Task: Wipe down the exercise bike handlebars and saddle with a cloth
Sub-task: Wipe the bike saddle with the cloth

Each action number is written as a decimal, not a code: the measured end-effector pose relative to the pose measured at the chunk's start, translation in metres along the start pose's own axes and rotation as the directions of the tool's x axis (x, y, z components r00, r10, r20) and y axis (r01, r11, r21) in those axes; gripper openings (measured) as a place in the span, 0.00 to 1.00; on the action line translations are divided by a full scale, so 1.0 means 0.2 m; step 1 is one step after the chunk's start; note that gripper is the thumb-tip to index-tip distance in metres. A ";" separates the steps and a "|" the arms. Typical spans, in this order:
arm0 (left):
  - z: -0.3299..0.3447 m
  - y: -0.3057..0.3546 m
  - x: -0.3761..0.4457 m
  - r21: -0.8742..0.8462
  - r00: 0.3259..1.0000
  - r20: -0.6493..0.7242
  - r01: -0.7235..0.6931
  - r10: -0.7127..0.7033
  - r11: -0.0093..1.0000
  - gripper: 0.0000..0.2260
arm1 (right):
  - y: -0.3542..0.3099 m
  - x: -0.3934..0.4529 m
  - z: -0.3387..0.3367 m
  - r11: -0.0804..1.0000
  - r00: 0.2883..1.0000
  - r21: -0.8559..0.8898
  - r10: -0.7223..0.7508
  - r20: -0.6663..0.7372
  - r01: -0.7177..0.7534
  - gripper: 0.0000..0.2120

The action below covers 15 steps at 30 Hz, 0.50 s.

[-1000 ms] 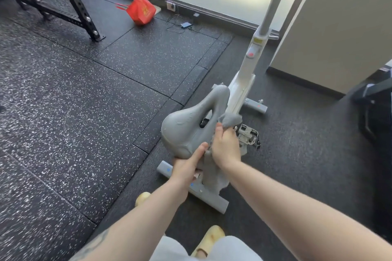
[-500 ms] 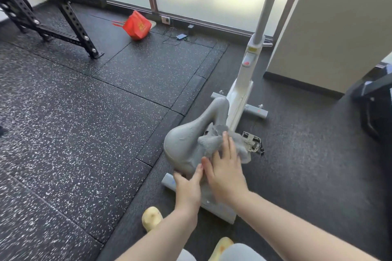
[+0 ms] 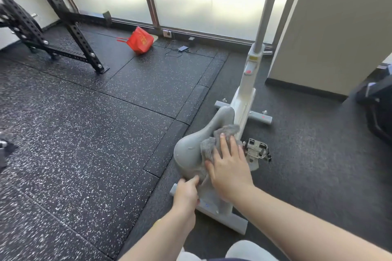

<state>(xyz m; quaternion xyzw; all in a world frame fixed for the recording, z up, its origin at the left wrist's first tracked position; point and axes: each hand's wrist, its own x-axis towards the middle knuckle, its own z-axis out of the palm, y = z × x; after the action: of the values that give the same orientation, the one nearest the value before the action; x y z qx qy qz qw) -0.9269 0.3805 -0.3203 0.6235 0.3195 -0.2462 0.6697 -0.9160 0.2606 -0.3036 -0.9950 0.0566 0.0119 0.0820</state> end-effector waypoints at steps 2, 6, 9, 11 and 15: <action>0.00 0.04 0.00 -0.038 1.000 0.016 0.016 -0.015 0.999 0.09 | -0.09 -0.08 0.02 0.999 0.998 0.027 -0.035 0.045 0.034 0.28; 0.05 0.08 0.00 -0.171 0.995 0.070 0.079 -0.067 0.982 0.16 | -0.03 -0.14 0.04 0.977 0.977 -0.016 -0.213 -0.001 0.213 0.26; 0.08 0.05 0.05 -0.145 0.994 -0.019 0.102 -0.106 0.984 0.25 | 0.06 -0.05 0.04 0.993 0.993 0.008 -0.119 -0.016 0.119 0.28; 0.10 0.04 0.04 -0.128 0.994 0.005 0.110 -0.110 0.986 0.29 | 0.01 -0.11 0.06 0.996 0.998 0.066 -0.067 0.000 0.067 0.29; 0.15 0.08 0.03 -0.144 0.992 0.083 0.108 -0.097 0.984 0.27 | 0.00 -0.21 0.08 0.967 0.968 0.038 -0.251 -0.015 0.252 0.29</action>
<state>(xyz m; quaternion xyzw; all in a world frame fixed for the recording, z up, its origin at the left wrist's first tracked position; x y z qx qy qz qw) -0.9074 0.3526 -0.3138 0.5449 0.3432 -0.2792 0.7123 -0.9577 0.2674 -0.3175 -0.9923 -0.0692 -0.0049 0.1022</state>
